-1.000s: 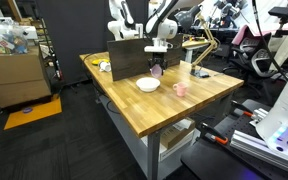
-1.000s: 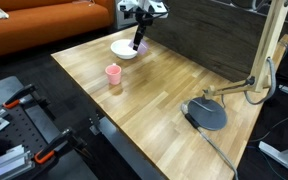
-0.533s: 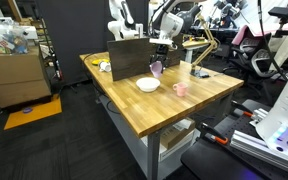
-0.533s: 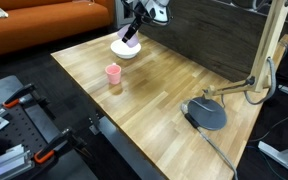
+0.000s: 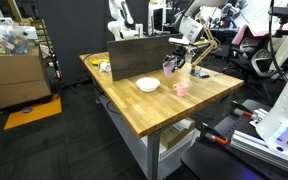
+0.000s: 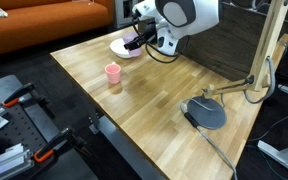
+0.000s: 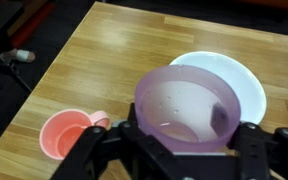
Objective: Pour the water out of the purple cup into the white bowl
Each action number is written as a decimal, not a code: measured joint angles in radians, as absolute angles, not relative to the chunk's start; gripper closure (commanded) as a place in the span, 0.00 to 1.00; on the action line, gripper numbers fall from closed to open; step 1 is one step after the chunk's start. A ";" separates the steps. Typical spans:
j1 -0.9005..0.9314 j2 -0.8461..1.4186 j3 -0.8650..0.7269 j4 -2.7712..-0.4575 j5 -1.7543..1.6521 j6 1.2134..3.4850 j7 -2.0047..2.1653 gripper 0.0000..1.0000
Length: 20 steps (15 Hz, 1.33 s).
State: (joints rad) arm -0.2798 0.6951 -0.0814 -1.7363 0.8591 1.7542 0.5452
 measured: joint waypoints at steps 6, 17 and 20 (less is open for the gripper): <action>-0.327 0.730 -0.123 -1.794 1.138 1.671 0.540 0.51; -0.323 0.856 -0.165 -1.761 1.325 1.679 0.518 0.51; -0.316 0.877 -0.167 -1.743 1.326 1.698 0.518 0.51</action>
